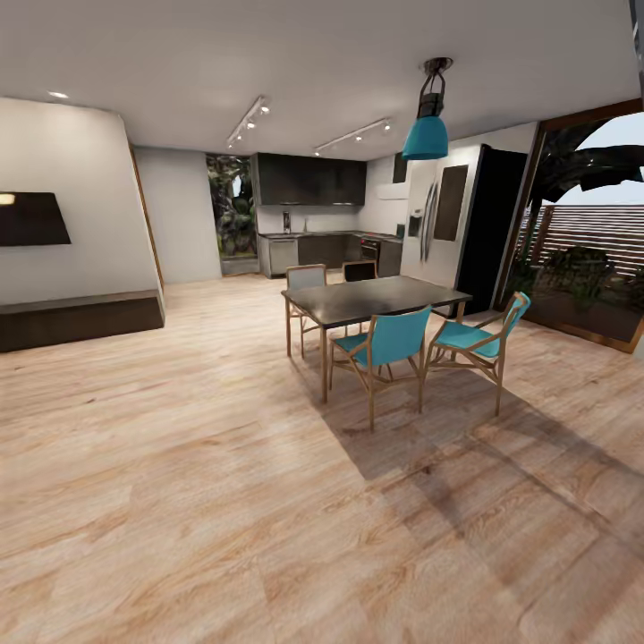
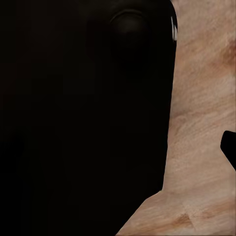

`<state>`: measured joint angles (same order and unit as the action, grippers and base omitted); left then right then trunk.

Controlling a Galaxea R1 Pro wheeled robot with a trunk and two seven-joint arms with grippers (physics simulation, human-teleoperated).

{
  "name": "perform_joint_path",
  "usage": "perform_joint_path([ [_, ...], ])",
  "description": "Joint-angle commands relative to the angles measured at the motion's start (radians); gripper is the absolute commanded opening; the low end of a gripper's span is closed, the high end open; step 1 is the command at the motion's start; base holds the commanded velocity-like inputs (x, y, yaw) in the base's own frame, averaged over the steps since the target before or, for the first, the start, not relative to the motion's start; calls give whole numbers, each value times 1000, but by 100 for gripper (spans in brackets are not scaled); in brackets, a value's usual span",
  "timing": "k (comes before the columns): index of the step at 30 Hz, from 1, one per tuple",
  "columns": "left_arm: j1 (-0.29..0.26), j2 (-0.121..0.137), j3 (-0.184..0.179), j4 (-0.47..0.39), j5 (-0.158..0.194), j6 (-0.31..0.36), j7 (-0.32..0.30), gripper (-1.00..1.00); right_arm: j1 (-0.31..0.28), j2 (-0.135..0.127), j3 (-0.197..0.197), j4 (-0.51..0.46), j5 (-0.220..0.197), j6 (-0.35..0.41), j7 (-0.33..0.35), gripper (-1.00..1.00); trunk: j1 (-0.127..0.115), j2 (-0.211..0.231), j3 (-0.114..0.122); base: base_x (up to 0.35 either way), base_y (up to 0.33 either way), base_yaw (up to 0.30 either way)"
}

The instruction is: Pick up the poster from the kitchen countertop and hang it on one of the wall nails in the kitchen.

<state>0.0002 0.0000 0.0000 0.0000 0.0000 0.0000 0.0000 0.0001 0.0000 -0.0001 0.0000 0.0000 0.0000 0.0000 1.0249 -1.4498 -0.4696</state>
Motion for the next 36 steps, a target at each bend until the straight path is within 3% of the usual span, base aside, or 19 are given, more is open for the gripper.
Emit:
perform_joint_path([
  [1,0,0,0,0,0,0,0,100,0,0,0,0,0,0,0,100,0,0,0,0,0,0],
  [3,1,-5,1,-2,3,-3,-11,100,-4,11,-1,0,-1,-1,3,100,0,0,0,0,0,0],
  [26,1,-5,2,-2,3,-3,-17,100,-4,12,0,0,1,-1,2,100,0,0,0,0,0,0],
  [34,29,-50,10,-46,-1,-2,-9,100,-50,-5,-1,-41,4,-41,-1,100,0,0,0,0,0,0],
  [35,32,-46,10,-52,-2,-2,-9,100,-56,-10,-2,-47,4,-47,-1,100,0,0,0,0,0,0],
  [36,32,-43,10,-404,-2,-2,-9,100,-59,-26,-3,-360,4,-153,-1,100,0,0,0,0,0,0],
])
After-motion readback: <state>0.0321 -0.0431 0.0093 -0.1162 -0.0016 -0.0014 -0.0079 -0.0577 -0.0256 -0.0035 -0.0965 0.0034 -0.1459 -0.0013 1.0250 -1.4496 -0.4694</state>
